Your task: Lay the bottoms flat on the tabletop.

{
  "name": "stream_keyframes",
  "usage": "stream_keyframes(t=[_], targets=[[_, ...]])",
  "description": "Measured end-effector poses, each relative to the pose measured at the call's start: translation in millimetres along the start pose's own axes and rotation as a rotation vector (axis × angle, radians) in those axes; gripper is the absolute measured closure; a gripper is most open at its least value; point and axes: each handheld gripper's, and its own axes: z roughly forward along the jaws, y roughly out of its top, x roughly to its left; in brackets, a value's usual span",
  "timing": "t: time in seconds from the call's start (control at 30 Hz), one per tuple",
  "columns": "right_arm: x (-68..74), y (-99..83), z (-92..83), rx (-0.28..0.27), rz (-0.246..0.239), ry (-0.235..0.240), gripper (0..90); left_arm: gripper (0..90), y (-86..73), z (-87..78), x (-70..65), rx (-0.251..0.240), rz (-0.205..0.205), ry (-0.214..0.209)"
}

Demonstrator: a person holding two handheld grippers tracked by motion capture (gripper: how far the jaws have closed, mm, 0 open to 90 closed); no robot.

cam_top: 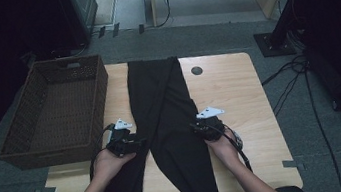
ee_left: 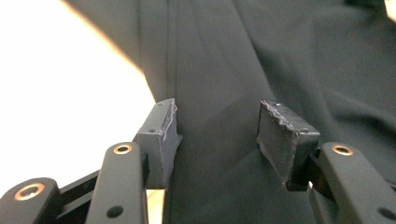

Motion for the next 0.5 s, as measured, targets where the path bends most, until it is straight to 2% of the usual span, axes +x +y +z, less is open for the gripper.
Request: stream_keyframes(t=[0.1, 0.17, 0.2, 0.23, 0.27, 0.33, 0.4, 0.5], targets=[[14.4, 3.9, -6.1, -0.036, 0.003, 0.065, 65.1, 67.7, -1.5, 4.5, -1.3, 0.002, 0.021, -0.007], [28.2, 2.7, -4.8, -0.025, -0.023, 0.111, 65.2, 85.5, -1.9, 7.7, -4.0, -0.006, 0.075, 0.021], [35.2, 0.8, -1.1, 0.000, -0.045, 0.126, 65.0, 87.6, -1.0, 8.3, -4.5, -0.005, 0.079, 0.026], [40.9, -1.5, 3.0, 0.021, -0.081, 0.121, 64.7, 88.1, 0.2, 8.4, -4.2, 0.001, 0.064, 0.023], [44.8, -3.9, 5.9, 0.034, -0.108, 0.111, 64.6, 88.3, 0.2, 8.2, -4.4, 0.003, 0.066, 0.024], [46.4, -7.1, 8.3, 0.016, -0.110, 0.104, 64.1, 88.3, -0.2, 6.3, -3.4, -0.008, 0.057, 0.014], [45.1, -6.9, 8.3, 0.017, -0.108, 0.105, 64.1, 88.4, 0.8, 2.4, -0.8, -0.039, 0.018, -0.017], [44.7, -7.8, 7.7, 0.016, -0.121, 0.101, 63.6, 88.7, 4.0, -4.9, -1.4, -0.082, -0.013, -0.055]])
